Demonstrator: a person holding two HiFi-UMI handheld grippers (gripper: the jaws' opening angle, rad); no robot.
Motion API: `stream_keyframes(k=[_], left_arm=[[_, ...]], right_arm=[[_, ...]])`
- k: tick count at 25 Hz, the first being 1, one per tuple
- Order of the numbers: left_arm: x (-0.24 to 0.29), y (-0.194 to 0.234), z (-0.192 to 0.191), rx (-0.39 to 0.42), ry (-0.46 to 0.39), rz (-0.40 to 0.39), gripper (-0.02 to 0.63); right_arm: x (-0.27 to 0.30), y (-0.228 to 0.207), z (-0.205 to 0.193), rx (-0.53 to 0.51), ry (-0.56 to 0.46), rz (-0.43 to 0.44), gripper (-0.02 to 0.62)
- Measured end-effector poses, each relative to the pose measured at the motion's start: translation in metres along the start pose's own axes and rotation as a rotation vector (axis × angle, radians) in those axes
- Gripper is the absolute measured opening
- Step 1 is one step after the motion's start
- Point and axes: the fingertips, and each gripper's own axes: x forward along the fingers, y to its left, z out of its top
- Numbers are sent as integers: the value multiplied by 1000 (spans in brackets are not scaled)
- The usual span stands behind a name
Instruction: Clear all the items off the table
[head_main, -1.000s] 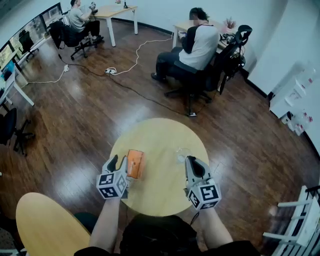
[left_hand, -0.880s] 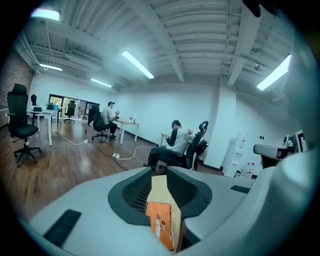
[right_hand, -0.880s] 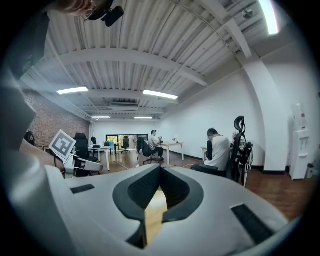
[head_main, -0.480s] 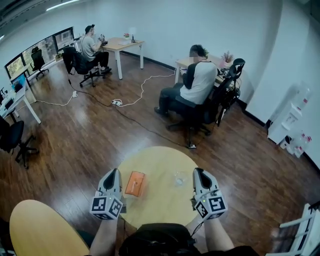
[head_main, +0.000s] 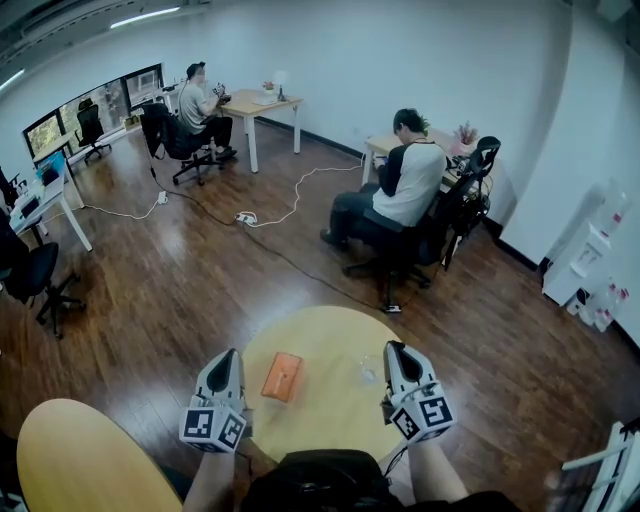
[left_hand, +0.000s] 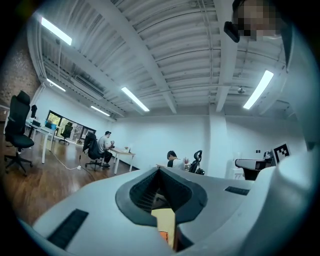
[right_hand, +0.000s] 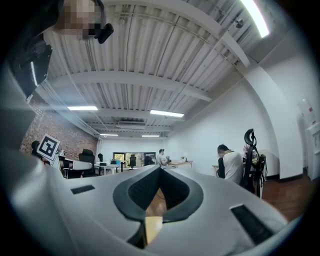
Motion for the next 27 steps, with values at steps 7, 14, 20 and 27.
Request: stream_keyframes(k=[7,14,20,27], left_arm=[[-3,8,1,-7,12,-3,2],[-5,14,1,-22,8,-8,2],[-8,24,2,-31,5,-17,2],[-8,20,-3,-36,23,-34,2]], right_arm=[[6,10,-7,9,19,16,2],[15,23,-2,-15,17,43,2],[17,31,0,-17,13,40,2],[13,32,-2,-19,22,35,2]])
